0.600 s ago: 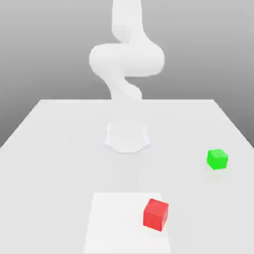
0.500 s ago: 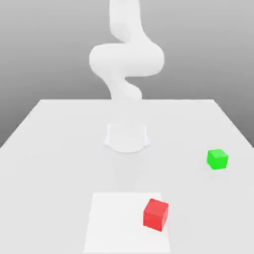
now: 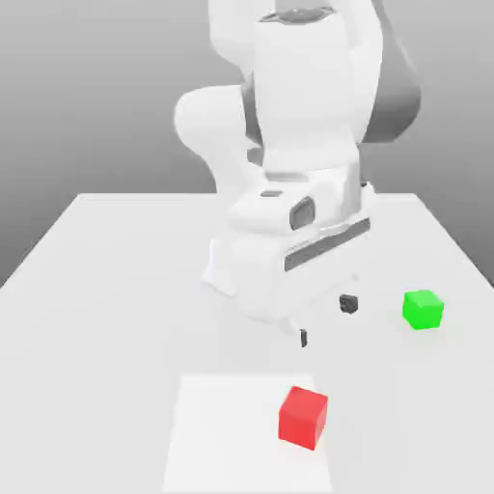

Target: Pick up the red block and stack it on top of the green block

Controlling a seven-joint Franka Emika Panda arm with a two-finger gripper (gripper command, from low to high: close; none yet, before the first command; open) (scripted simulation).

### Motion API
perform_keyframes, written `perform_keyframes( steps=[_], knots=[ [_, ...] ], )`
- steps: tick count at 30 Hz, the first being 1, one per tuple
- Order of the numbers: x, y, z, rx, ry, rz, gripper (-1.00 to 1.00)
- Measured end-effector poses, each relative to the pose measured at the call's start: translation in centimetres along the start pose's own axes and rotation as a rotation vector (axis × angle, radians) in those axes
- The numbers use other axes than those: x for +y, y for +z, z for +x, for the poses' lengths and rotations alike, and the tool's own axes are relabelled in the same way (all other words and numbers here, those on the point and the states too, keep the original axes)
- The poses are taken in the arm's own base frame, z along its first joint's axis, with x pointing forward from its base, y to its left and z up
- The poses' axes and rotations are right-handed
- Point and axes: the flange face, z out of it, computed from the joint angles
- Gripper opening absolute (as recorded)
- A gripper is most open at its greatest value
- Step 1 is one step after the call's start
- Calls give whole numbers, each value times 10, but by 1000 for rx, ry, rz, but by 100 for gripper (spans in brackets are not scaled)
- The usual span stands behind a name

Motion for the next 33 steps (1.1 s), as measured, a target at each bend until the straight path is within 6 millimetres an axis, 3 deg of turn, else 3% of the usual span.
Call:
perform_keyframes(
  steps=[4,10,11,18,24,25,27,30,33],
  knots=[
    [-1,62,-30,-102,-156,-48,0],
    [4,123,-41,-116,-175,-54,0],
    [5,128,-42,-117,-174,-54,-100],
    [4,127,-42,-118,-174,-53,-100],
    [1,74,-35,-118,-175,-53,-100],
    [-13,69,-38,-121,-220,-45,-100],
    [-73,63,-52,-131,-413,-19,-100],
    [-155,55,-92,-143,-729,17,-100],
    [-210,44,-137,-148,-1010,39,-100]
  ],
)
